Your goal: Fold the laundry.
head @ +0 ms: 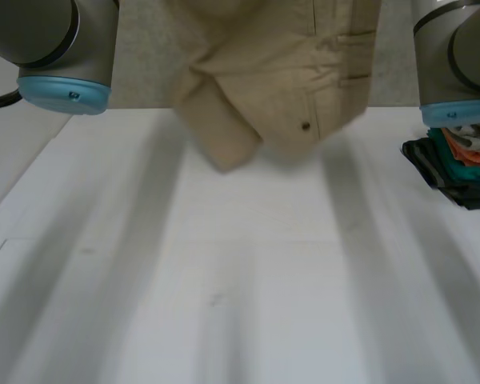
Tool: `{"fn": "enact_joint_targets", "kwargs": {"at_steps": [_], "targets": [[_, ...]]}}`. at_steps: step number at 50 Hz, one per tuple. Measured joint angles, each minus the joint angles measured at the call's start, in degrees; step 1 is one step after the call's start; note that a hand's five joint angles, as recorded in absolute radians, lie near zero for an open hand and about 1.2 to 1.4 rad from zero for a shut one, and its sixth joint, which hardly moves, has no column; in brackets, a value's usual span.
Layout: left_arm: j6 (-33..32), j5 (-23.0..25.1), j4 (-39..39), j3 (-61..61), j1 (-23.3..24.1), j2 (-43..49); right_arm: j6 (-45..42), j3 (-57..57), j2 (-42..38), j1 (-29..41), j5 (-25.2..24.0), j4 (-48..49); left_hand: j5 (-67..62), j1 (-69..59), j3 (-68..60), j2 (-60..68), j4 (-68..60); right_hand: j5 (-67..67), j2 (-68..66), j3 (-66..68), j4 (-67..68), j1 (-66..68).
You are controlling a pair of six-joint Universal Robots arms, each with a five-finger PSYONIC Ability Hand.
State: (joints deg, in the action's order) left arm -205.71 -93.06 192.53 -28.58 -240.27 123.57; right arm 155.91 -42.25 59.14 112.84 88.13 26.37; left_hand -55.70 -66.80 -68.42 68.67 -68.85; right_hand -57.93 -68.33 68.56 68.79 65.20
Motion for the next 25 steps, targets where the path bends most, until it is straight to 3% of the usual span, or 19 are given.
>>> {"fn": "enact_joint_targets", "kwargs": {"at_steps": [5,14,20,25], "targets": [[0.3,0.0,-1.1,-7.6,0.2,-3.5,1.7,-2.0,1.4,0.0,-0.7,-0.9,0.0,0.0,0.0,0.0,0.0,0.0,0.0,0.0,0.0,0.0],[0.7,0.0,-2.0,-34.2,0.4,-10.8,2.3,-18.2,4.8,-0.9,-6.9,-7.2,0.0,0.0,0.0,0.0,0.0,0.0,0.0,0.0,0.0,0.0],[1.6,-0.1,-1.8,-53.1,2.3,-12.0,2.1,-30.9,2.4,-3.0,-12.7,-12.4,0.0,0.0,0.0,0.0,0.0,0.0,0.0,0.0,0.0,0.0],[2.8,-0.2,-2.0,-61.3,4.6,-11.8,1.7,-37.1,0.5,-4.0,-14.5,-15.4,0.0,0.0,0.0,0.0,0.0,0.0,0.0,0.0,0.0,0.0]]}}
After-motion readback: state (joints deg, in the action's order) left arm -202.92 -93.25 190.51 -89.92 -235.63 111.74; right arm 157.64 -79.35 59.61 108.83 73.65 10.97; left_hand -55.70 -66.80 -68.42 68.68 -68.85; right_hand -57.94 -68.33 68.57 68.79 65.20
